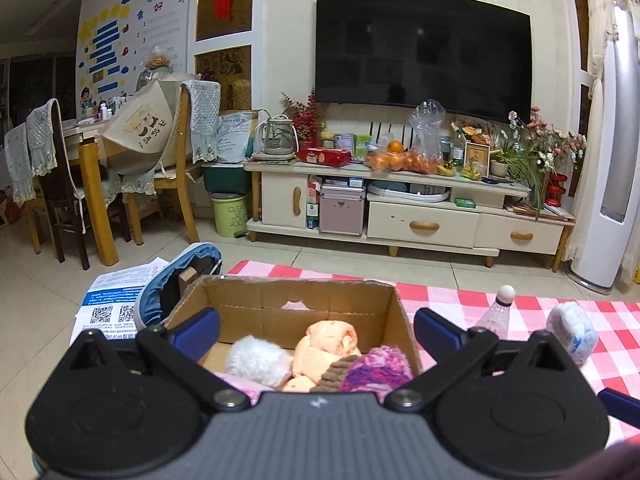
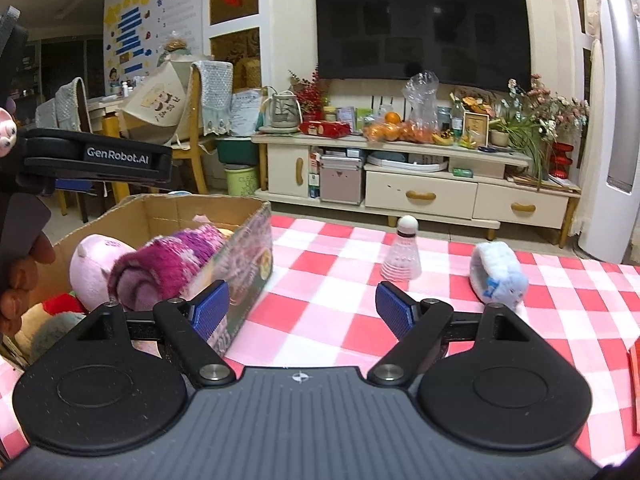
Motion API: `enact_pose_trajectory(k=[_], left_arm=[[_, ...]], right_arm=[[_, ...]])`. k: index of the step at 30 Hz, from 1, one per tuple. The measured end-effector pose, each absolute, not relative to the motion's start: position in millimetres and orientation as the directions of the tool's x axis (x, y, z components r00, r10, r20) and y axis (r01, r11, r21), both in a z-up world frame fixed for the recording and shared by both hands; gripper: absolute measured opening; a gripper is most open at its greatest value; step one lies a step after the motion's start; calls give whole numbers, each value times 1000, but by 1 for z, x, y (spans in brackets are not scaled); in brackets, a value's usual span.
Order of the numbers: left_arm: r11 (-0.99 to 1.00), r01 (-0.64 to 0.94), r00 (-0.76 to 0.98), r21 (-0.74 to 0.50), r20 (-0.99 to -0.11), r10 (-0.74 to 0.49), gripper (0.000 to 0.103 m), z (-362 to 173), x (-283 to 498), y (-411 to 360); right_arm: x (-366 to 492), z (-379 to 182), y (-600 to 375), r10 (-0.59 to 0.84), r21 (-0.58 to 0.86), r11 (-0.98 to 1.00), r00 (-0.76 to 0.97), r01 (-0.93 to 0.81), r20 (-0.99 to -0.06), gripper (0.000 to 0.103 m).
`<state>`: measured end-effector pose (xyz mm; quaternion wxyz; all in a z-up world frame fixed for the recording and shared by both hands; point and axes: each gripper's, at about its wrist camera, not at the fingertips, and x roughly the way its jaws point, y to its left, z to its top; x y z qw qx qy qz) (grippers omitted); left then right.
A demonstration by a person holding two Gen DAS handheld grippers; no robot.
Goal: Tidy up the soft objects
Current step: 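Move both tools back over the table toward the shuttlecock and blue plush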
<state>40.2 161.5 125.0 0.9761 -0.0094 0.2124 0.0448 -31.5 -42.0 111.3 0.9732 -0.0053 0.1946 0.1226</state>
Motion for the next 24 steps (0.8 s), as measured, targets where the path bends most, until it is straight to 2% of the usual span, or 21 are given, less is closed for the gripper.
enact_pose_trajectory(k=[24], left_arm=[[997, -22, 901, 77, -430, 53, 102, 119, 43, 103]], right_arm=[[-23, 100, -47, 157, 115, 986, 904, -121, -398, 101]])
